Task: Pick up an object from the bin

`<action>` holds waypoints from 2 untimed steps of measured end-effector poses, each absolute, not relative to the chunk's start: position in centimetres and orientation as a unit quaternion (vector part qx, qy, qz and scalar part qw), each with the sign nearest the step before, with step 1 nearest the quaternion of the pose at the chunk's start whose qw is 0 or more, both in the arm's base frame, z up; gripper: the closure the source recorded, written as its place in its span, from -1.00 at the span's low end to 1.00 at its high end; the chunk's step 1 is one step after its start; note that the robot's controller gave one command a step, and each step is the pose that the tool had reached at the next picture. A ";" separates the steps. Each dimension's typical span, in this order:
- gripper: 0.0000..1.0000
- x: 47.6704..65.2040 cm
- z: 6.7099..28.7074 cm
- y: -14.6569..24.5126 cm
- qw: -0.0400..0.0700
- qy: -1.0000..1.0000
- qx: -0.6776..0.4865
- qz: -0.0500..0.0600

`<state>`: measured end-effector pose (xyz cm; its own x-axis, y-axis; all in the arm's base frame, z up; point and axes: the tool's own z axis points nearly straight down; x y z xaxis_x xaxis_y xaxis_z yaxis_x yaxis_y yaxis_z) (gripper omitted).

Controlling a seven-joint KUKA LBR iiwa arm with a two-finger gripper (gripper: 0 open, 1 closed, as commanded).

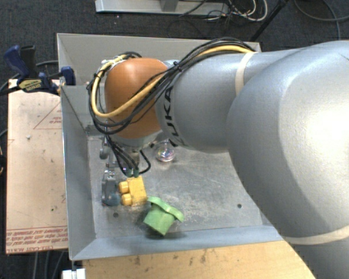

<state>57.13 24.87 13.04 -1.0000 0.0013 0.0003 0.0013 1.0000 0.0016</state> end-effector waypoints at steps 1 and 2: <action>-1.00 53.4 7.5 18.6 0.000 -1.000 0.013 -0.001; 1.00 53.7 7.9 19.0 -0.004 -1.000 0.015 -0.002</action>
Offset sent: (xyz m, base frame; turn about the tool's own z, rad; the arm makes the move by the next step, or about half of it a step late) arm -0.0373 -0.0609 -0.0547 -0.0321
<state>53.70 18.95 7.88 -0.9995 -0.0297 -0.0080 -0.0297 0.9995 0.0045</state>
